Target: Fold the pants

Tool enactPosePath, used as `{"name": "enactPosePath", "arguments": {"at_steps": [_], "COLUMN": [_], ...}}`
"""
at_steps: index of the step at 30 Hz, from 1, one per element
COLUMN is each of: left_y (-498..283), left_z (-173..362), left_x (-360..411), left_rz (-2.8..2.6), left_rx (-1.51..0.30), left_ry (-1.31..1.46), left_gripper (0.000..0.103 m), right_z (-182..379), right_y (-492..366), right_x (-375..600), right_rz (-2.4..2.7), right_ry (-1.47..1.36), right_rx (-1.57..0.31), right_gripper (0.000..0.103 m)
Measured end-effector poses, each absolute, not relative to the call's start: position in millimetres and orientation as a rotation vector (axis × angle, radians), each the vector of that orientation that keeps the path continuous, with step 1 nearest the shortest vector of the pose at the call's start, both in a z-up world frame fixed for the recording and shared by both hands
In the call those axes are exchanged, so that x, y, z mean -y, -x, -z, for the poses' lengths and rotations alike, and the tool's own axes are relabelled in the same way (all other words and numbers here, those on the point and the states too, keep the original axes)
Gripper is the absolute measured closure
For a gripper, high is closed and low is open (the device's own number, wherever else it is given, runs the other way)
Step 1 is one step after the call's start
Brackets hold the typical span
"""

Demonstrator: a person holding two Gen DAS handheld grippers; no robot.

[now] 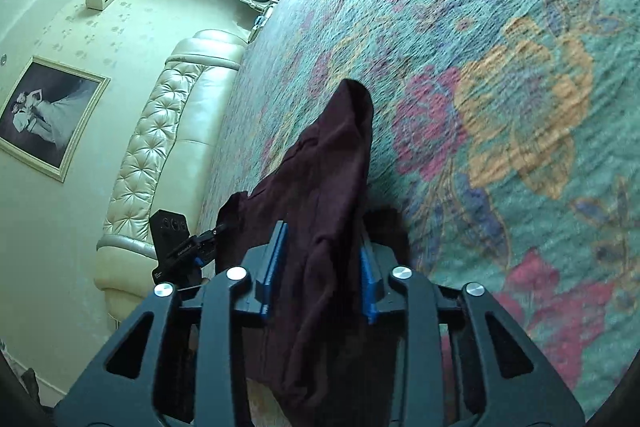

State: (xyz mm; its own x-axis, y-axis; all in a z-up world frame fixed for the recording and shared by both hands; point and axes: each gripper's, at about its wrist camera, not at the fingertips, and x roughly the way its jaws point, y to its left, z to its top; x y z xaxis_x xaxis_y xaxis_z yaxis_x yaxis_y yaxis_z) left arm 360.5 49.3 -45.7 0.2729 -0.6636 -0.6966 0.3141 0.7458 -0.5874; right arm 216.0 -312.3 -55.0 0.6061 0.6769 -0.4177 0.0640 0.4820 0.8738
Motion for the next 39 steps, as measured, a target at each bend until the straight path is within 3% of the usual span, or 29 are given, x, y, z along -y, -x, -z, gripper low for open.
{"name": "enactPosePath", "arguments": {"at_steps": [3, 9, 12, 14, 21, 27, 31, 33, 34, 35, 39], "left_y": [-342, -298, -284, -281, -275, -267, -264, -266, -267, -264, -263], "left_z": [44, 40, 38, 39, 36, 38, 40, 41, 42, 43, 43], "left_x": [-58, -64, -62, -61, -63, -55, -49, -51, -53, -55, -51], "left_rz": [0.685, 0.696, 0.688, 0.683, 0.703, 0.733, 0.734, 0.739, 0.744, 0.747, 0.751], "left_rx": [-1.107, -1.118, -1.116, -1.119, -1.135, -1.138, -1.140, -1.145, -1.149, -1.149, -1.151], "left_ry": [0.380, 0.380, 0.352, 0.353, 0.362, 0.322, 0.304, 0.325, 0.342, 0.355, 0.346], "left_gripper": [0.048, 0.029, 0.029, 0.029, 0.026, 0.024, 0.024, 0.023, 0.023, 0.021, 0.020], "right_z": [49, 48, 52, 43, 30, 57, 47, 38, 38, 40, 68], "right_y": [-196, -176, -181, -181, -145, -113, -110, -104, -100, -97, -99], "right_x": [308, 303, 297, 290, 281, 277, 274, 277, 281, 283, 279], "right_rz": [-0.426, -0.390, -0.392, -0.352, -0.305, -0.242, -0.229, -0.187, -0.166, -0.159, -0.244], "right_ry": [-0.996, -0.977, -0.990, -0.952, -1.063, -1.106, -1.014, -0.974, -0.979, -1.000, -1.160], "right_rx": [-0.869, -0.853, -0.889, -0.866, -0.821, -0.868, -0.856, -0.840, -0.836, -0.836, -0.868], "right_gripper": [0.057, 0.060, 0.060, 0.081, 0.084, 0.084, 0.078, 0.067, 0.053, 0.046, 0.046]}}
